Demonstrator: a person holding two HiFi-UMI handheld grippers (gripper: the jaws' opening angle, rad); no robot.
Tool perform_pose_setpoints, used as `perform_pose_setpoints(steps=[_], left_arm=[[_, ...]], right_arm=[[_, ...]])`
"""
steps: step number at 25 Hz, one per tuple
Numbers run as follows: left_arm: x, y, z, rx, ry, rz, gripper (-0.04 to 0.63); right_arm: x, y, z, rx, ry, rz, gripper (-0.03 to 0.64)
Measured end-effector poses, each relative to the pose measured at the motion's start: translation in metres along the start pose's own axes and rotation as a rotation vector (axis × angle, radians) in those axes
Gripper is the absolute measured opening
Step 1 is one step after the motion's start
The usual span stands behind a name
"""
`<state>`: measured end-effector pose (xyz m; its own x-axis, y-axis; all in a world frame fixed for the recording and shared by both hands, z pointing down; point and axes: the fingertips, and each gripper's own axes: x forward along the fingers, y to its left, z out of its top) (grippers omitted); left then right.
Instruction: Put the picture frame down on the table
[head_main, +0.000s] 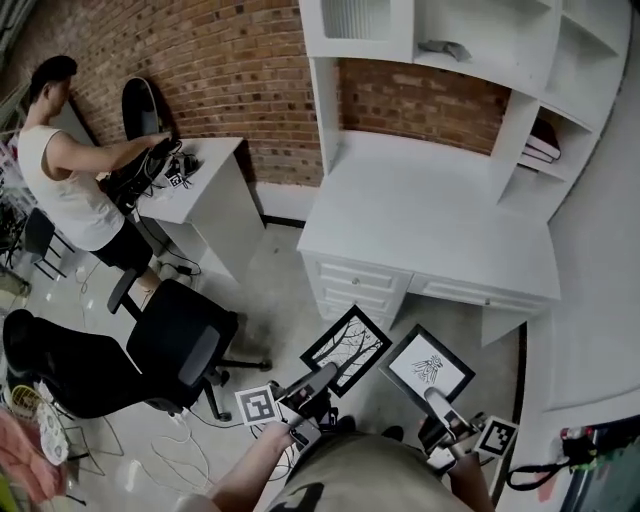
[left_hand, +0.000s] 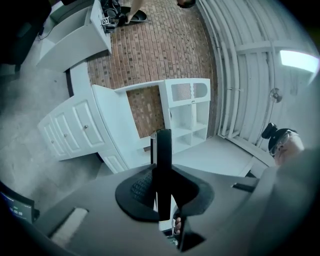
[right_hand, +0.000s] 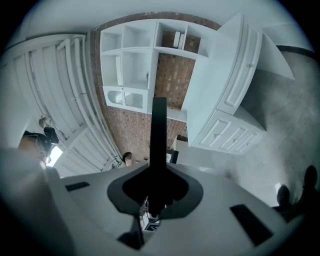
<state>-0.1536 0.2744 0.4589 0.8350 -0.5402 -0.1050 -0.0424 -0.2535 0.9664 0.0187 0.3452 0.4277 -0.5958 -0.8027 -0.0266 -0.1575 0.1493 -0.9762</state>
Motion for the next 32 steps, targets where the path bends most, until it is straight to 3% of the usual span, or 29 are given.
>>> perform_pose_setpoints(steps=[10, 15, 26, 32], left_arm=[[-0.019, -0.02, 0.01, 0.057, -0.126, 0.037, 0.041], [-0.016, -0.027, 0.004, 0.084, -0.147, 0.035, 0.041], [0.017, -0.033, -0.017, 0.117, -0.138, 0.044, 0.041], [0.034, -0.03, -0.033, 0.081, -0.162, 0.086, 0.041]], right_arm=[[0.021, 0.005, 0.001, -0.025, 0.148, 0.062, 0.018], [0.017, 0.002, 0.001, -0.025, 0.189, 0.063, 0.018], [-0.009, -0.005, 0.029, -0.011, 0.164, 0.07, 0.018], [-0.029, -0.014, 0.046, 0.024, 0.157, 0.055, 0.018]])
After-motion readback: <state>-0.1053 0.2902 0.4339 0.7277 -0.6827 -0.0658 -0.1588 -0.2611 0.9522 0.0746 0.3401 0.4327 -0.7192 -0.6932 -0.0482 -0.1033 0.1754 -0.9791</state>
